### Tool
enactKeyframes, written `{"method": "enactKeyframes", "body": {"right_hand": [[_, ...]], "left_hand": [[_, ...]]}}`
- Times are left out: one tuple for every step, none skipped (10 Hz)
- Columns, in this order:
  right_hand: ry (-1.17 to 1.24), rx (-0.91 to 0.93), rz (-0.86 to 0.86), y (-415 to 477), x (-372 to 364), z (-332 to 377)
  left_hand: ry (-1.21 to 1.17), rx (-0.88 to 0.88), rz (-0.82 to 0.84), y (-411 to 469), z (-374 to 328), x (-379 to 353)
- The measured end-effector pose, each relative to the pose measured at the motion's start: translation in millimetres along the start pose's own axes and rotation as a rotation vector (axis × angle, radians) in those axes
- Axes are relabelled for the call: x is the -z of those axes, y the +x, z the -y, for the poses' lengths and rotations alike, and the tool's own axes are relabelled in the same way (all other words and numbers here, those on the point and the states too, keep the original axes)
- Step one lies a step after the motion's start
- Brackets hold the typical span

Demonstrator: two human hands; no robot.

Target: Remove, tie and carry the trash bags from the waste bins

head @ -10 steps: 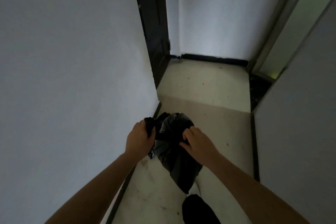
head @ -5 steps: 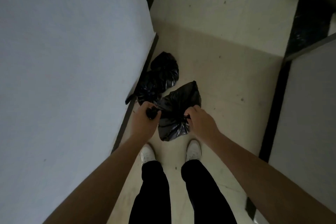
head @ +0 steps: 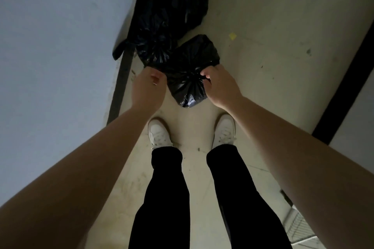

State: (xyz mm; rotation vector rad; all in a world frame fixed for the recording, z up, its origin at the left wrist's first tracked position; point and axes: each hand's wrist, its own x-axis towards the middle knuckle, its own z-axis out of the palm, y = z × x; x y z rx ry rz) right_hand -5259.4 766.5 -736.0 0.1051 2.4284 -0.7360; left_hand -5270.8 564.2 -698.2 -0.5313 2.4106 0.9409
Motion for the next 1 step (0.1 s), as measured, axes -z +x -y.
{"method": "enactKeyframes", "body": {"right_hand": [[-0.049,0.012,-0.005,-17.2,15.9,4.9]], "left_hand": [[0.082,-0.052,-0.024,-13.8,-4.0,17.7]]}}
